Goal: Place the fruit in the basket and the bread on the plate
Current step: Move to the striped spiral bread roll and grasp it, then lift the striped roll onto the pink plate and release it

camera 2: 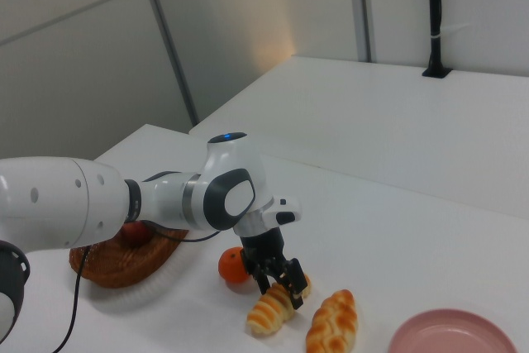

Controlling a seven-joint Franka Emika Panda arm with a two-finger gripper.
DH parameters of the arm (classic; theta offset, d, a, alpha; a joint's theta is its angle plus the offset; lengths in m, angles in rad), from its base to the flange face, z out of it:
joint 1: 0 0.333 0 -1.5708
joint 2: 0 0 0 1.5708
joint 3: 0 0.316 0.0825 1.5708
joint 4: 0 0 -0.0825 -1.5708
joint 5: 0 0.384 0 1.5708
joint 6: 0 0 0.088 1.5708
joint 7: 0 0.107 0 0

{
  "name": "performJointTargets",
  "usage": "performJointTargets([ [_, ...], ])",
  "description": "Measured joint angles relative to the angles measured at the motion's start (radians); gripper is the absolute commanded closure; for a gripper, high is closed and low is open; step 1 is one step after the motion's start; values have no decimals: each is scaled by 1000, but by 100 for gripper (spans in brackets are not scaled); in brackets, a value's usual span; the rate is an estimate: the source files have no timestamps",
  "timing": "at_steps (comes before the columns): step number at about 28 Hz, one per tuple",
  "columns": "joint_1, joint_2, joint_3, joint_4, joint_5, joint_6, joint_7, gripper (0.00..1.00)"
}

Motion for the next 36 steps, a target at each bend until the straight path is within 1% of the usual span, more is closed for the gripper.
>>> performJointTargets([
  [1, 0, 2, 0, 0, -1, 0, 0, 82],
  [2, 0, 4, 0, 0, -3, 0, 0, 99],
  [11, -5, 6, 0, 7, -3, 2, 2, 100],
  [16, -11, 0, 0, 26, -1, 3, 9, 100],
  [20, -37, -24, -1, 62, 30, 3, 10, 100],
  [21, -51, -36, -1, 77, 42, -1, 8, 100],
  [25, -101, -60, -1, 117, 52, -38, 5, 100],
  [29, -183, -69, -1, 144, 53, -52, -7, 100],
  [30, -217, -69, -1, 149, 53, -52, -18, 100],
  [33, -285, -67, -2, 159, 53, -52, -53, 100],
  [34, -318, -67, -2, 164, 53, -52, -69, 100],
  [36, -359, -63, -2, 173, 53, -52, -89, 100],
])
